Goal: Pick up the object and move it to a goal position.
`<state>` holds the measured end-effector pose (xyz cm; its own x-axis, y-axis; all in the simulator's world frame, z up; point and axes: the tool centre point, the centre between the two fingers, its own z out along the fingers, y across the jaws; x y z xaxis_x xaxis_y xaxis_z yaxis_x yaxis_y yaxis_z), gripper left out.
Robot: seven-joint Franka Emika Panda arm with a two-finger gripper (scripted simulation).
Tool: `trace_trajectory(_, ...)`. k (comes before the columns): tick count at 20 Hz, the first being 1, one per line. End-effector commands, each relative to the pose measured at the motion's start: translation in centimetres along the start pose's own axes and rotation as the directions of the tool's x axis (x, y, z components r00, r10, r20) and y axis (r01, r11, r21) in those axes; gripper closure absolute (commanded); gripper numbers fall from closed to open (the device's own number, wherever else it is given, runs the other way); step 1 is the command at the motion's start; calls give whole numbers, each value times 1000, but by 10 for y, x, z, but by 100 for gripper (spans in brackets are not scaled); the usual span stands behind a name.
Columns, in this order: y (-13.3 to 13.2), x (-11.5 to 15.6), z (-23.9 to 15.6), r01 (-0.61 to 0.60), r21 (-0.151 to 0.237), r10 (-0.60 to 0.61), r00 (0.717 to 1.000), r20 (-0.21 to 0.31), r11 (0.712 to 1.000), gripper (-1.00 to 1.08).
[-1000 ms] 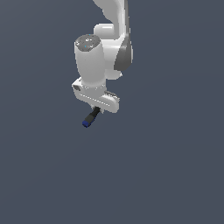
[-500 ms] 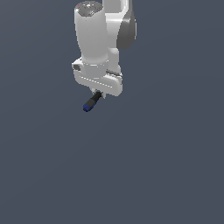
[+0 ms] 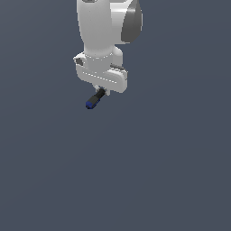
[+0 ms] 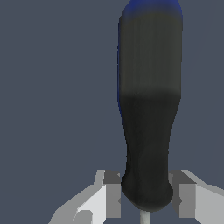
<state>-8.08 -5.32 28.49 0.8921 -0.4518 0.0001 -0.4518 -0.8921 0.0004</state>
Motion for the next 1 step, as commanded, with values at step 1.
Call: trace_trajectory(1,0,0,0,0,0,0,1000,0,1000,108)
